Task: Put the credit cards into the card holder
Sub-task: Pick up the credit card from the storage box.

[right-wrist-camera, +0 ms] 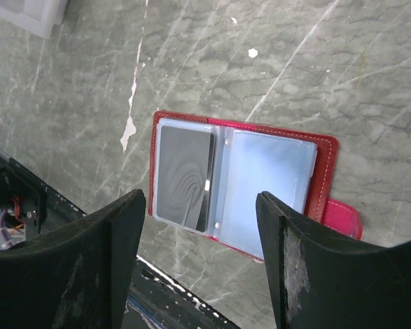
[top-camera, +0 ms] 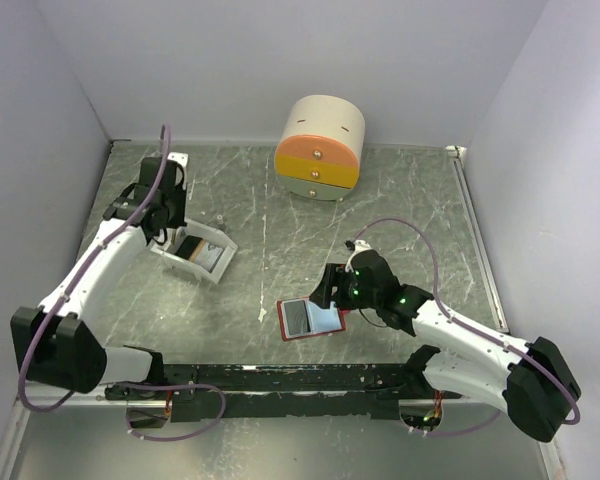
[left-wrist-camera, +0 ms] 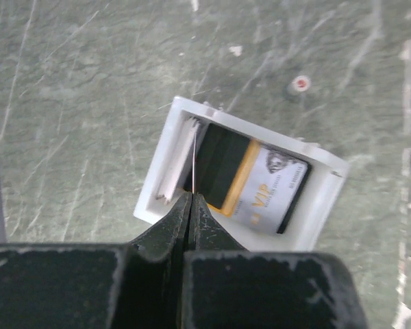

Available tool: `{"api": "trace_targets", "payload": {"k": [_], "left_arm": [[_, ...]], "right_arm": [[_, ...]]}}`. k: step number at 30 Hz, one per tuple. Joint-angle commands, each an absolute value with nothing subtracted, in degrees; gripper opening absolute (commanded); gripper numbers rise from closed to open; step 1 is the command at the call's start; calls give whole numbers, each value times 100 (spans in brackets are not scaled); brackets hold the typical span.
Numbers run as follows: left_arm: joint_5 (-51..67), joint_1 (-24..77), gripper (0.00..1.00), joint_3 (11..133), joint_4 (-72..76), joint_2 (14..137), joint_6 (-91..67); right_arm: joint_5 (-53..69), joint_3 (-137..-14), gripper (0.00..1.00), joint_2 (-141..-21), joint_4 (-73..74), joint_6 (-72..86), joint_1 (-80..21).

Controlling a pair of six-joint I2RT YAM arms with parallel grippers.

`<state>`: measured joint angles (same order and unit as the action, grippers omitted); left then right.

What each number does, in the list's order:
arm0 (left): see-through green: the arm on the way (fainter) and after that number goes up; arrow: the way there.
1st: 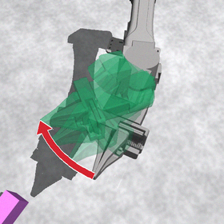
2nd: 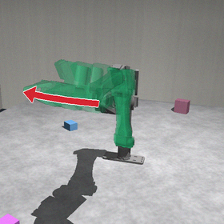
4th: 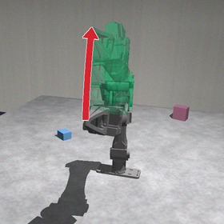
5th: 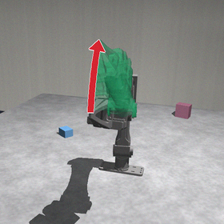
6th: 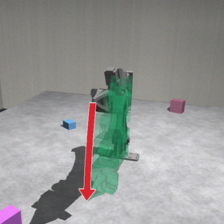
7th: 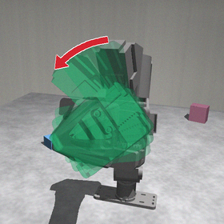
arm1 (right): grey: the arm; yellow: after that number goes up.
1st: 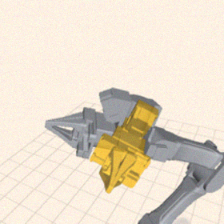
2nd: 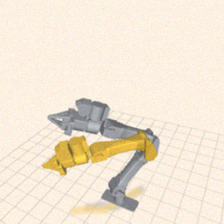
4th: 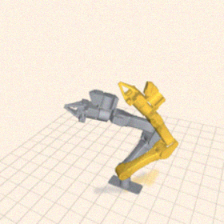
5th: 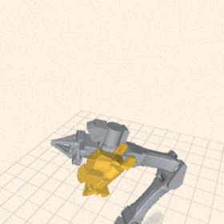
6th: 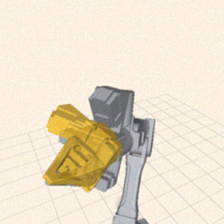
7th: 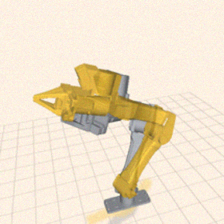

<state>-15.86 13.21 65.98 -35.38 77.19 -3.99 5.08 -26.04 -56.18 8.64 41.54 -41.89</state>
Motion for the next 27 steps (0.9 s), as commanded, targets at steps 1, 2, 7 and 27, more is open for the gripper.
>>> {"api": "trace_targets", "payload": {"k": [1, 2, 7, 27], "left_arm": [[-545, 1292, 7, 6578, -3458, 7135, -734], [-298, 1292, 7, 6553, -3447, 7024, -814], [1043, 1292, 7, 6315, -3282, 6596, -1321], [3651, 1642, 7, 3828, -993, 5189, -4512]], "right_arm": [[171, -2966, 66, -5745, 1326, 4017, -4168], [94, -3012, 66, -5740, 1418, 3983, -4170], [-280, -3113, 66, -5713, 1892, 3987, -4159], [179, -2364, 58, -6047, 1514, 4930, -4184]]}}
